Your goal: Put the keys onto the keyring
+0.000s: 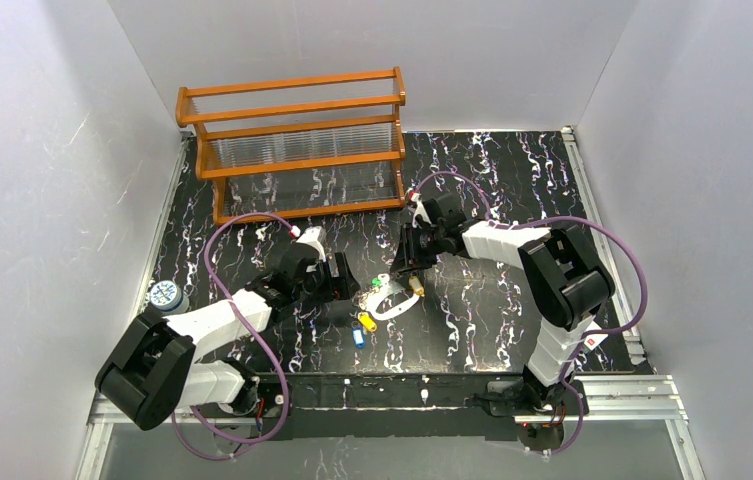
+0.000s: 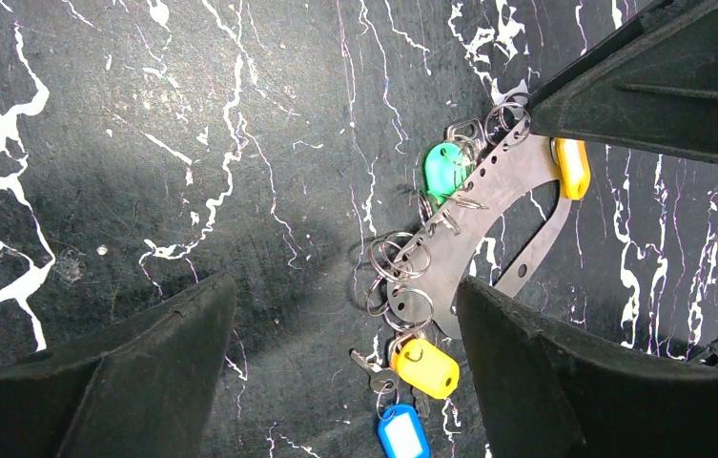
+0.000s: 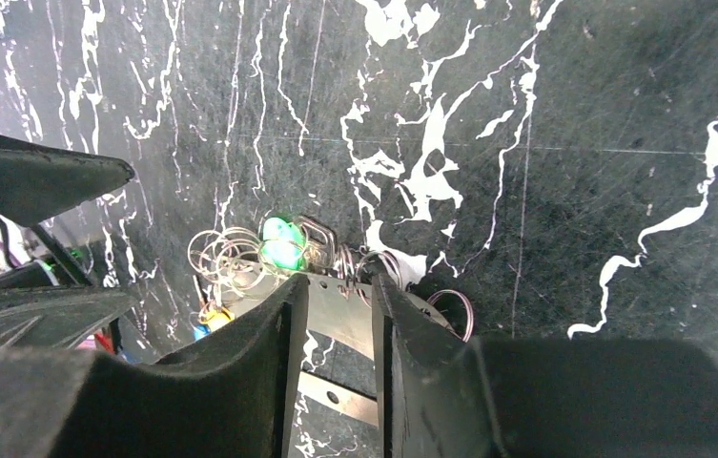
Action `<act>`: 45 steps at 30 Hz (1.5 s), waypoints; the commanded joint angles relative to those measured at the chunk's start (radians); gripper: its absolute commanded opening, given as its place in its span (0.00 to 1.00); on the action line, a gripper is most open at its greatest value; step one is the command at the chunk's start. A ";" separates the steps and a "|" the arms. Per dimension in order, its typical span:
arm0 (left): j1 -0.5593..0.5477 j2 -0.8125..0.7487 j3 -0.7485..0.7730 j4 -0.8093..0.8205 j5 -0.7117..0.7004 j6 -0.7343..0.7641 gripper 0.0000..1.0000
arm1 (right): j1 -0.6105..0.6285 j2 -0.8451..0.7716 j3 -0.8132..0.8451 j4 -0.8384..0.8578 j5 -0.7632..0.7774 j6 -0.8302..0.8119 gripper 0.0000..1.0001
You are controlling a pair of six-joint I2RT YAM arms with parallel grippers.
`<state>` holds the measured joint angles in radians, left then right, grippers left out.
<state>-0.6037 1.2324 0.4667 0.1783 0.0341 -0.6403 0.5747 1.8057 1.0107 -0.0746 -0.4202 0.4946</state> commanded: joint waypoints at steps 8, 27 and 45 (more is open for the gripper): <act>0.007 -0.018 0.000 -0.008 -0.002 -0.005 0.83 | 0.025 0.021 0.075 -0.031 -0.016 -0.039 0.37; 0.007 -0.019 -0.020 -0.006 0.000 -0.016 0.83 | 0.039 -0.045 0.072 -0.065 0.086 -0.053 0.37; 0.007 -0.006 -0.005 0.039 0.048 -0.005 0.76 | 0.027 -0.043 0.051 -0.166 0.148 0.020 0.37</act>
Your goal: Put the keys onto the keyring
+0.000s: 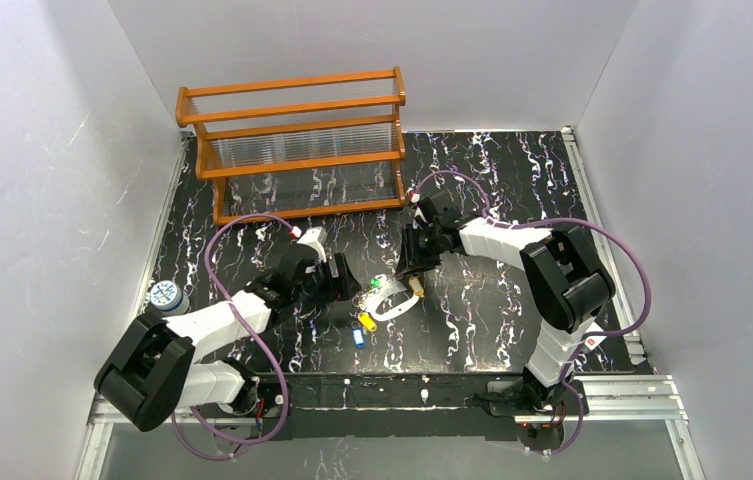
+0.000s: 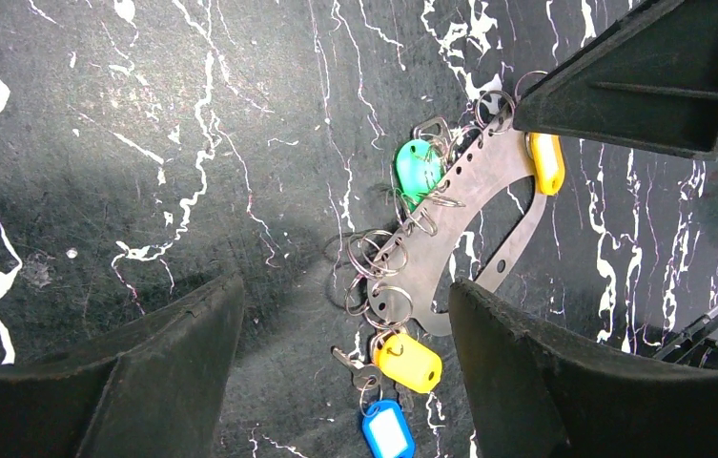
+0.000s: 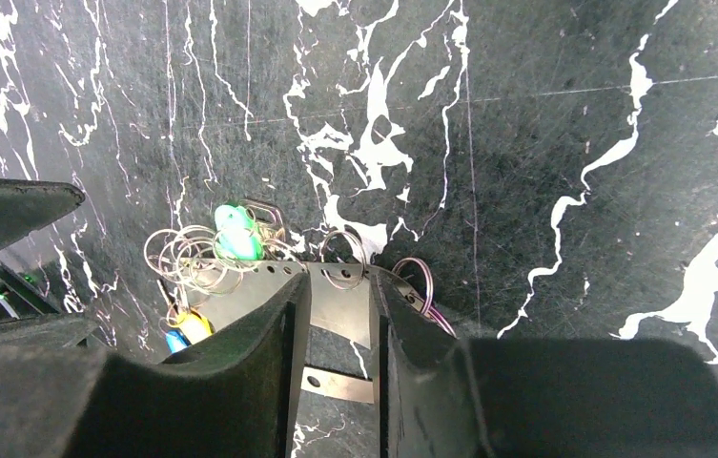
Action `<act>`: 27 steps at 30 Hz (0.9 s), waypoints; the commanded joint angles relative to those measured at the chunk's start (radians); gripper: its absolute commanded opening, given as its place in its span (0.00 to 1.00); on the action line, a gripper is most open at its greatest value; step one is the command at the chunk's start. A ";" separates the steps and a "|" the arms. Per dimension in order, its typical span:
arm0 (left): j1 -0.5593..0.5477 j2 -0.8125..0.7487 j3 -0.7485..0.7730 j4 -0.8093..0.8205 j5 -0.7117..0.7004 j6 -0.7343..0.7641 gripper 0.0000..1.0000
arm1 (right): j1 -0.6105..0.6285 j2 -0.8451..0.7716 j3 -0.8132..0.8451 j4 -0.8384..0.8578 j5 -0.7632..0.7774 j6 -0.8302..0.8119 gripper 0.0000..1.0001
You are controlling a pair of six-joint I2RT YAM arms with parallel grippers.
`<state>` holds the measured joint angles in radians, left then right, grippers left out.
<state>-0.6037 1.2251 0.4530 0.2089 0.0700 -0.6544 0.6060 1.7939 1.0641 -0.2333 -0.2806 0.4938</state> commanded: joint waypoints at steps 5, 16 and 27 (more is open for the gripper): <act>0.007 0.004 0.009 0.011 0.014 0.007 0.76 | -0.006 -0.014 -0.006 0.022 -0.007 0.039 0.37; 0.007 -0.020 0.012 -0.010 0.008 0.008 0.76 | -0.006 0.008 -0.001 0.035 -0.002 0.048 0.36; 0.007 -0.021 0.010 -0.016 0.004 0.009 0.76 | -0.005 0.008 0.003 0.123 -0.109 0.034 0.34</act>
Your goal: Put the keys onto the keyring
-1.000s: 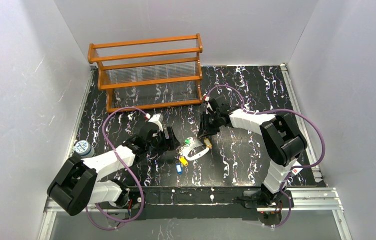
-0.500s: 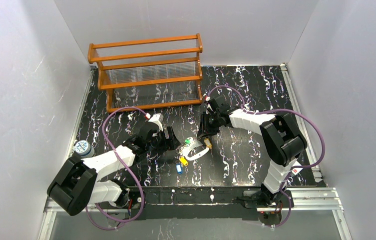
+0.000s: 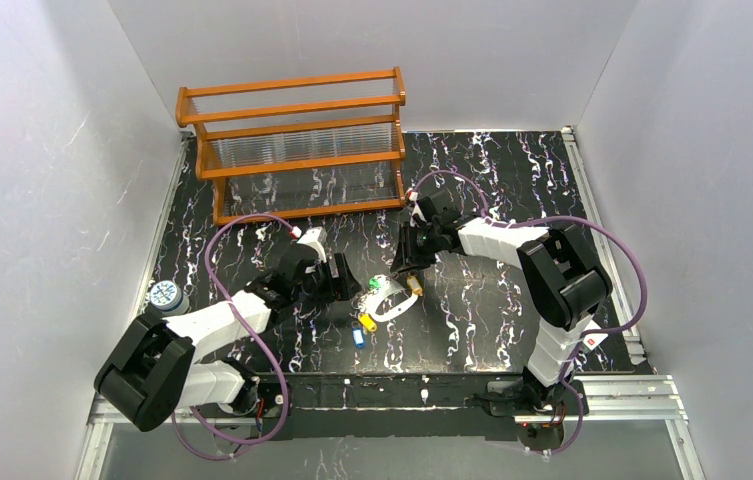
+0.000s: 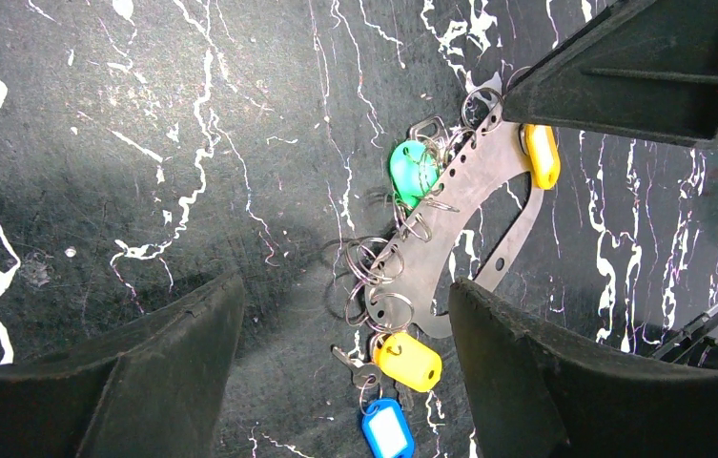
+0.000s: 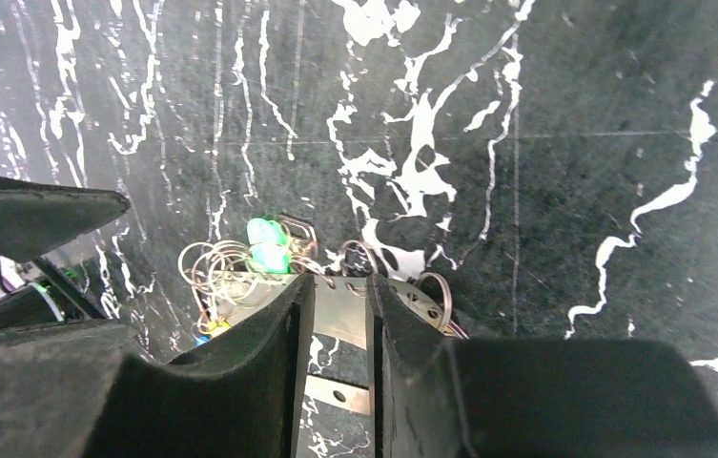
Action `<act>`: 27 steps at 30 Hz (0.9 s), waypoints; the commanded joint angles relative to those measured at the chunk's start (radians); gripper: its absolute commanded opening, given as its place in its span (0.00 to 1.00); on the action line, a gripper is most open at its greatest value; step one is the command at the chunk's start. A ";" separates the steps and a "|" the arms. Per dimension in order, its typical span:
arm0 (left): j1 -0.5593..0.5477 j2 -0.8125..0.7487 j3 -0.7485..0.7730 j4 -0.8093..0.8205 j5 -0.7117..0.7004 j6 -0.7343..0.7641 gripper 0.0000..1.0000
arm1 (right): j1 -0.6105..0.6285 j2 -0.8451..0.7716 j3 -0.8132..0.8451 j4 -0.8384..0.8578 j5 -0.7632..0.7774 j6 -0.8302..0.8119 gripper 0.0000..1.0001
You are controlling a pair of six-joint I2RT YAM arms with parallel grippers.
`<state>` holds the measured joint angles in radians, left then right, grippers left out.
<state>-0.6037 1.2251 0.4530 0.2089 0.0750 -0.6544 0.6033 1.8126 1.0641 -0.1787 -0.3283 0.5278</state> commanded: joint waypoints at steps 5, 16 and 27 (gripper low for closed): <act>0.007 -0.021 0.007 -0.013 -0.004 0.009 0.76 | -0.002 -0.043 -0.014 0.043 -0.016 -0.005 0.33; 0.007 -0.015 0.013 -0.013 0.000 0.012 0.76 | -0.002 -0.010 -0.006 -0.023 0.047 -0.009 0.32; 0.007 -0.019 0.012 -0.020 -0.003 0.014 0.76 | -0.003 0.023 -0.002 0.030 -0.059 -0.008 0.28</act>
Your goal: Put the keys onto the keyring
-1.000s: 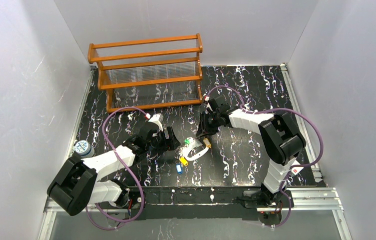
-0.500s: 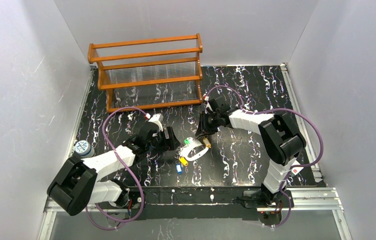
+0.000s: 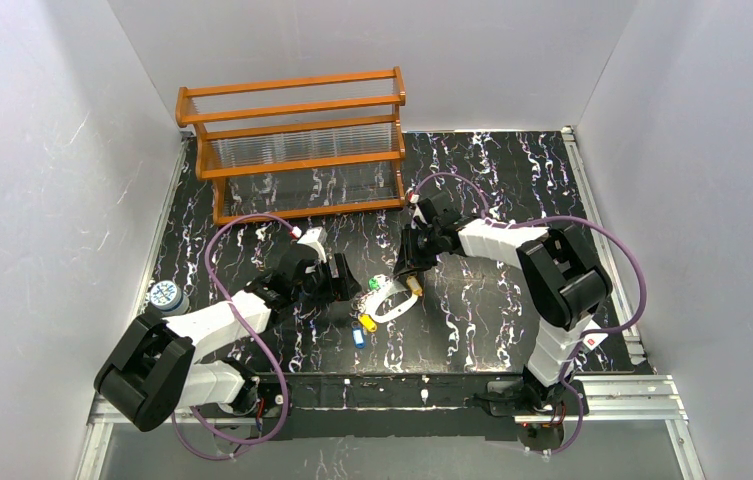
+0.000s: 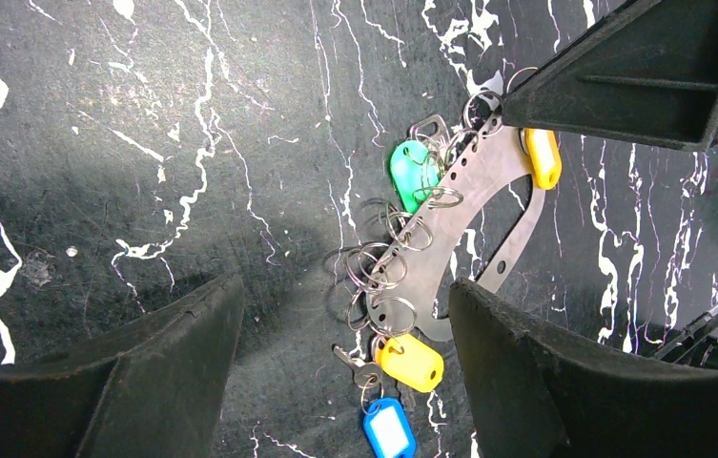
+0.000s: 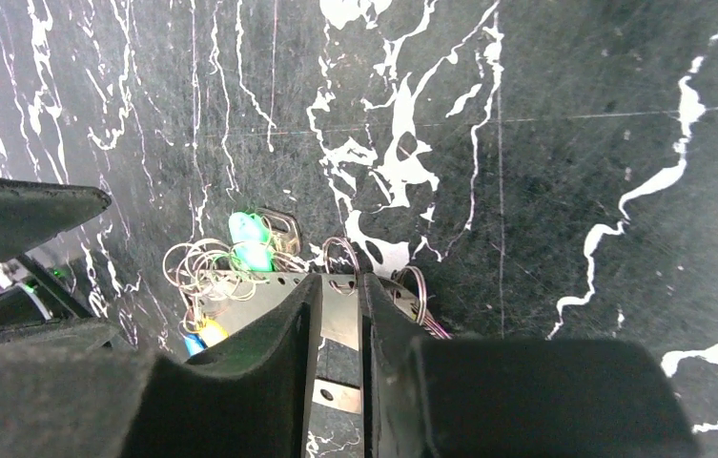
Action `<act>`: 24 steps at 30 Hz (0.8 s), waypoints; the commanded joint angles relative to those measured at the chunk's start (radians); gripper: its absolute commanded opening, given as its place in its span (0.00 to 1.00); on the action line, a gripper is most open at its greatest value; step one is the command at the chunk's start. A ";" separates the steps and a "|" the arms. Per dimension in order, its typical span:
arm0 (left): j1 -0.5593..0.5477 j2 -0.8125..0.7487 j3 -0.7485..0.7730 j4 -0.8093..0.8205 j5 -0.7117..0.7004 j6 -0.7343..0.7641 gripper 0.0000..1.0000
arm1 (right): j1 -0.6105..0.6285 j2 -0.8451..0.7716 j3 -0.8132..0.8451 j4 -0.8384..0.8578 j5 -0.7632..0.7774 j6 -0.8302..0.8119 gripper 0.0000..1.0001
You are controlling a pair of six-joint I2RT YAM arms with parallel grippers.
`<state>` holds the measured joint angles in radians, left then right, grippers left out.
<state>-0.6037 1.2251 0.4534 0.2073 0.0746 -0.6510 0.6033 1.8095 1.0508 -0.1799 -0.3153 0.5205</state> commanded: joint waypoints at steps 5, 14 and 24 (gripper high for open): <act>0.007 -0.022 0.014 -0.025 -0.006 0.014 0.76 | -0.003 0.033 0.006 0.073 -0.127 0.016 0.17; 0.007 -0.026 0.008 -0.022 -0.008 0.012 0.76 | -0.002 0.063 0.013 0.095 -0.138 -0.003 0.16; 0.007 -0.036 0.005 -0.025 -0.011 0.010 0.76 | -0.003 0.074 0.015 0.142 -0.161 -0.026 0.25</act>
<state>-0.6037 1.2156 0.4534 0.2043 0.0715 -0.6476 0.6025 1.8675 1.0508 -0.0811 -0.4526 0.5194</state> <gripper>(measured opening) 0.763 0.235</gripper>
